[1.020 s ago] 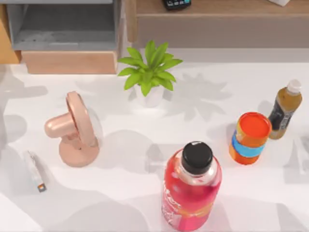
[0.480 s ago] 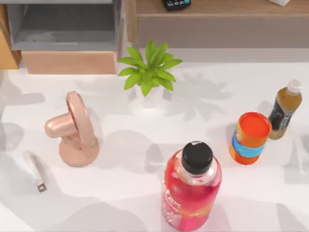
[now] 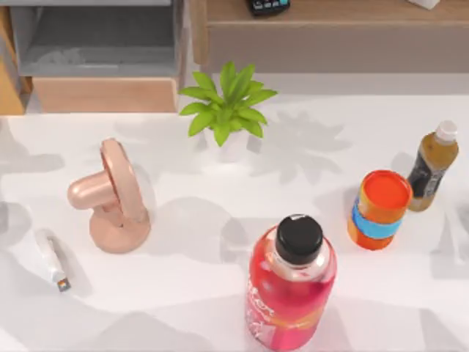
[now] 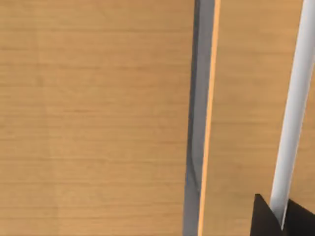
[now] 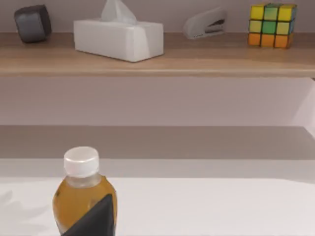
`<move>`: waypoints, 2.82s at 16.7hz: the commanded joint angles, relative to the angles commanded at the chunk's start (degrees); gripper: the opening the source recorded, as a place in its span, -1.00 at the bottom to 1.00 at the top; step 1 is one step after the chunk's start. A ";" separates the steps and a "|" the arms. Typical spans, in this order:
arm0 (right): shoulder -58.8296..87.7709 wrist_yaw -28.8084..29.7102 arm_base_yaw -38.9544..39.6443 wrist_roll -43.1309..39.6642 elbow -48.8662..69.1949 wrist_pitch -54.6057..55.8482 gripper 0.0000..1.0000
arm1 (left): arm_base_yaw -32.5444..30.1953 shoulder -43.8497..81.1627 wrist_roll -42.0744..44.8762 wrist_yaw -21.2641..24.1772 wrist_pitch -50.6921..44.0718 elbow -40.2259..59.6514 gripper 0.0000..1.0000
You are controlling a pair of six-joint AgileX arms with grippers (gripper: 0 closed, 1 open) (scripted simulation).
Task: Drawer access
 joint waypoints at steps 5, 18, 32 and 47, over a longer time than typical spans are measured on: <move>0.00 0.00 0.00 0.00 0.00 0.00 1.00 | 0.89 -1.58 0.03 0.86 1.83 -3.46 -1.00; 0.00 0.00 0.00 0.00 0.00 0.00 1.00 | 2.33 -3.33 0.15 2.39 4.20 -7.95 -1.00; 0.00 0.00 0.00 0.00 0.00 0.00 1.00 | 5.97 -7.35 0.26 5.86 9.31 -17.31 -1.00; 0.00 0.00 0.00 0.00 0.00 0.00 1.00 | 12.16 -11.60 0.70 12.09 15.65 -28.29 -1.00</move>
